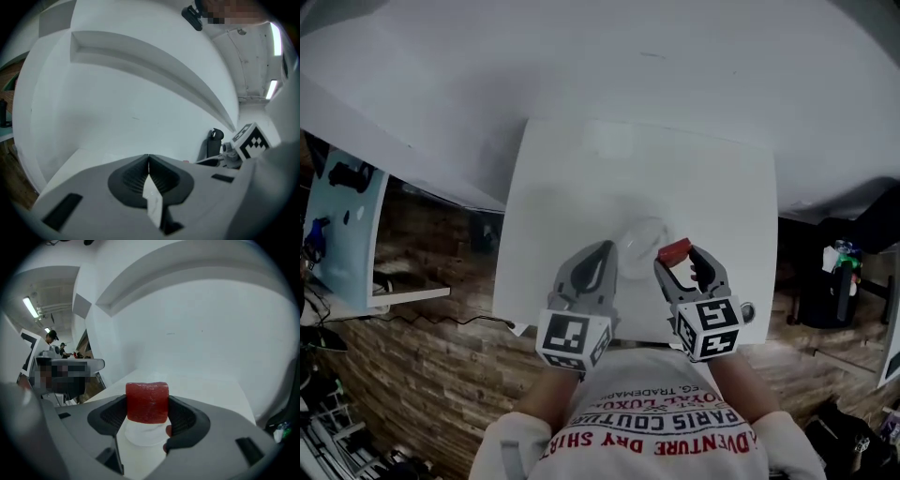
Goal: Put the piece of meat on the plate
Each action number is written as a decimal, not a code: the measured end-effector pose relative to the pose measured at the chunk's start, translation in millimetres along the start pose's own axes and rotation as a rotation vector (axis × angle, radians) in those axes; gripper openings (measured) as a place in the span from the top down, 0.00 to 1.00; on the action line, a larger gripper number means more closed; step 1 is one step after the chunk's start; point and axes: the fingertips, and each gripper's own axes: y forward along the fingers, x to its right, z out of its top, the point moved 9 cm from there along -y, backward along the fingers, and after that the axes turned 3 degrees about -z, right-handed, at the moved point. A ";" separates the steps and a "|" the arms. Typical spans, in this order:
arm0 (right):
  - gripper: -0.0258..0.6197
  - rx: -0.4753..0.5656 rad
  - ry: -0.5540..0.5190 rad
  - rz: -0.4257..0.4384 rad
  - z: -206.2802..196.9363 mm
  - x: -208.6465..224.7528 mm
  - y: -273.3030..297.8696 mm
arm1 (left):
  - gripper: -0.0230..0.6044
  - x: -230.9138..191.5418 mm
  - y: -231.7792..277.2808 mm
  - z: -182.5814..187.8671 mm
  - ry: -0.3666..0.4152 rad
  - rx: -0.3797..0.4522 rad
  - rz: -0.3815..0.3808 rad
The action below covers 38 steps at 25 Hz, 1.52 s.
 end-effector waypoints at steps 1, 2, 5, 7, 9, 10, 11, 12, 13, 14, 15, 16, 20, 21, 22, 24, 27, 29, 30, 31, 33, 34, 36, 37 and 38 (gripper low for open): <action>0.53 -0.030 -0.006 -0.002 -3.5 -0.5 8.1 | 0.95 -4.7 4.2 -5.1 -0.008 -0.017 -0.005; 0.53 -0.059 -0.010 -0.004 -7.7 -1.0 15.7 | 0.95 -8.9 7.7 -11.0 -0.016 -0.035 -0.008; 0.53 -0.145 -0.022 -0.006 -21.7 -1.0 37.1 | 0.95 -19.3 15.8 -30.4 -0.040 -0.086 -0.010; 0.53 -0.202 -0.027 -0.003 -31.7 -0.4 51.4 | 0.95 -25.3 19.5 -43.0 -0.054 -0.120 -0.008; 0.53 -0.254 -0.040 0.000 -41.6 0.4 65.7 | 0.95 -30.6 23.1 -54.3 -0.066 -0.150 -0.006; 0.53 -0.278 -0.051 0.001 -46.2 0.9 72.9 | 0.95 -33.1 25.1 -59.3 -0.072 -0.162 -0.006; 0.53 -0.302 -0.061 0.002 -50.8 1.4 79.7 | 0.95 -35.3 26.8 -63.9 -0.077 -0.173 -0.005; 0.53 -0.325 -0.070 0.005 -55.4 1.7 86.0 | 0.95 -37.2 27.6 -68.4 -0.083 -0.184 -0.004; 0.53 -0.348 -0.077 0.010 -59.9 1.7 91.8 | 0.95 -38.7 27.5 -72.7 -0.088 -0.196 -0.002; 0.53 -0.371 -0.080 0.015 -64.0 1.7 97.3 | 0.95 -40.2 26.6 -76.4 -0.093 -0.208 0.001; 0.53 -0.392 -0.084 0.021 -67.2 1.5 102.5 | 0.95 -41.6 25.5 -79.5 -0.098 -0.219 0.004; 0.53 -0.410 -0.088 0.027 -69.2 1.3 107.3 | 0.95 -43.2 24.6 -82.0 -0.101 -0.228 0.006; 0.53 -0.474 -0.109 0.069 -72.9 -1.8 122.1 | 0.95 -49.8 24.1 -89.5 -0.111 -0.246 0.009; 0.53 -0.488 -0.113 0.080 -73.9 -3.6 124.4 | 0.95 -51.3 23.6 -91.1 -0.114 -0.251 0.011; 0.53 -0.500 -0.119 0.088 -74.6 -5.6 126.1 | 0.95 -52.5 23.0 -92.4 -0.117 -0.255 0.014; 0.53 -0.508 -0.146 0.088 -74.6 -8.7 128.8 | 0.95 -53.9 22.9 -94.3 -0.123 -0.260 0.018; 0.53 -0.511 -0.183 0.080 -75.8 -9.9 133.9 | 0.95 -55.5 25.1 -97.0 -0.128 -0.263 0.021; 0.53 -0.520 -0.179 0.084 -78.2 -10.7 136.7 | 0.95 -56.6 26.2 -98.2 -0.131 -0.266 0.022; 0.53 -0.521 -0.174 0.085 -78.8 -11.0 137.5 | 0.95 -57.3 26.7 -98.1 -0.132 -0.267 0.023; 0.53 -0.518 -0.168 0.085 -78.9 -11.1 138.0 | 0.95 -58.2 27.1 -97.7 -0.132 -0.266 0.025; 0.53 -0.508 -0.153 0.086 -79.4 -10.4 139.0 | 0.95 -59.9 27.0 -97.7 -0.131 -0.268 0.032; 0.53 -0.501 -0.142 0.088 -80.2 -9.7 139.2 | 0.95 -60.5 26.4 -98.4 -0.131 -0.269 0.036; 0.53 -0.481 -0.122 0.095 -82.2 -7.2 139.1 | 0.95 -61.1 25.1 -99.8 -0.133 -0.272 0.044; 0.53 -0.469 -0.113 0.097 -82.8 -5.7 139.0 | 0.95 -61.4 24.7 -100.0 -0.134 -0.273 0.049; 0.53 -0.457 -0.103 0.102 -82.6 -4.9 138.7 | 0.95 -62.0 24.2 -99.5 -0.135 -0.272 0.053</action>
